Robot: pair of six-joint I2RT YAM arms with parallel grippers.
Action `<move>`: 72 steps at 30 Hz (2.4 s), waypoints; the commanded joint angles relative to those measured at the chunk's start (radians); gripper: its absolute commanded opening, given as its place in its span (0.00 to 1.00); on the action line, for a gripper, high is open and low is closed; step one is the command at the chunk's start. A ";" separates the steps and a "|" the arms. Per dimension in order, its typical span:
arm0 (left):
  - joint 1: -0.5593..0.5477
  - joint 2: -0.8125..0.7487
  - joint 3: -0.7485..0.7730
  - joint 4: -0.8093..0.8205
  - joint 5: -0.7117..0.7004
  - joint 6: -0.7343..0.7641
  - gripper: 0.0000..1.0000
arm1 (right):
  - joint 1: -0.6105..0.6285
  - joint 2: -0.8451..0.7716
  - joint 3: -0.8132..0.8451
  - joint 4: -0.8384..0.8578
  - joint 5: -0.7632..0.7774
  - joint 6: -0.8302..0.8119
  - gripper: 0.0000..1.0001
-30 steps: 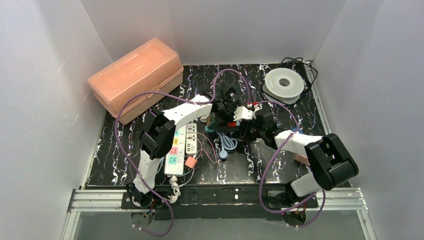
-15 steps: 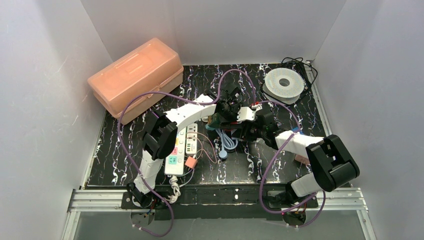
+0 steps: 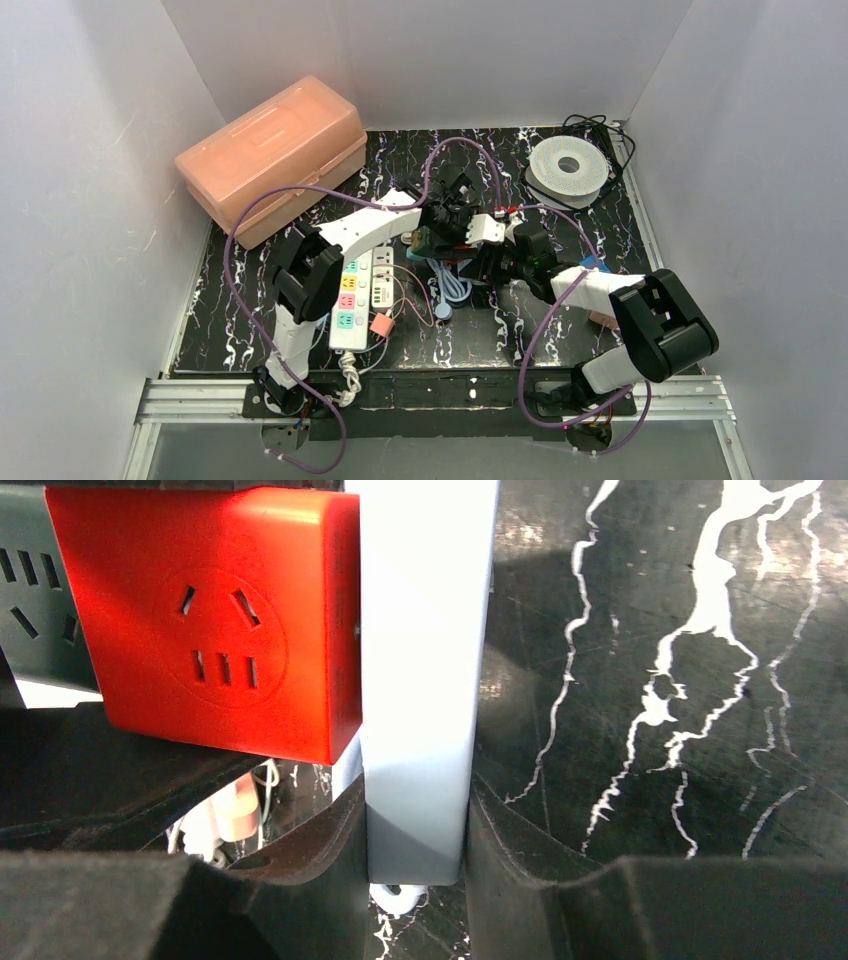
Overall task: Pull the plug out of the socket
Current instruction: Remove the plug from the socket.
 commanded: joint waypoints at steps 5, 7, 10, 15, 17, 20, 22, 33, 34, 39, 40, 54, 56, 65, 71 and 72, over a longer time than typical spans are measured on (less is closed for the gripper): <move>0.037 -0.210 -0.031 -0.314 0.036 0.139 0.00 | -0.045 -0.022 -0.005 -0.083 0.127 -0.036 0.01; 0.041 -0.216 -0.032 -0.338 0.042 0.149 0.00 | -0.048 -0.026 -0.003 -0.103 0.143 -0.037 0.01; 0.046 -0.226 -0.043 -0.356 0.049 0.154 0.00 | -0.053 -0.023 0.001 -0.137 0.161 -0.034 0.01; 0.047 -0.256 -0.085 -0.377 0.055 0.167 0.00 | -0.066 -0.007 -0.008 -0.171 0.191 -0.010 0.01; 0.049 -0.265 -0.098 -0.377 0.050 0.171 0.00 | -0.074 0.001 -0.015 -0.165 0.183 0.006 0.01; 0.050 -0.270 -0.104 -0.374 0.038 0.168 0.00 | -0.078 0.013 -0.020 -0.142 0.164 0.024 0.01; 0.050 -0.274 -0.107 -0.374 0.032 0.165 0.00 | -0.078 0.026 -0.015 -0.136 0.157 0.030 0.01; 0.084 -0.299 -0.109 -0.394 0.037 0.170 0.00 | -0.102 0.070 -0.002 -0.189 0.164 0.050 0.01; 0.088 -0.301 -0.109 -0.379 0.028 0.148 0.00 | -0.109 0.074 -0.011 -0.180 0.153 0.062 0.01; 0.101 -0.338 -0.163 -0.295 0.020 0.092 0.00 | -0.131 0.083 -0.052 -0.118 0.107 0.106 0.01; 0.105 -0.343 -0.169 -0.291 0.023 0.099 0.00 | -0.132 0.086 -0.050 -0.120 0.106 0.104 0.01; 0.110 -0.327 -0.145 -0.333 0.110 0.147 0.00 | -0.138 -0.001 -0.025 -0.150 0.115 0.000 0.46; 0.107 -0.322 -0.138 -0.333 0.113 0.146 0.00 | -0.138 -0.035 -0.008 -0.152 0.125 -0.019 0.58; 0.096 -0.315 -0.121 -0.331 0.102 0.145 0.00 | -0.101 -0.051 0.056 -0.093 0.120 -0.028 0.79; 0.095 -0.320 -0.113 -0.331 0.095 0.152 0.00 | -0.089 -0.094 0.046 -0.082 0.125 -0.015 0.83; 0.095 -0.322 -0.105 -0.331 0.092 0.151 0.00 | -0.089 -0.124 0.041 -0.091 0.133 -0.022 0.84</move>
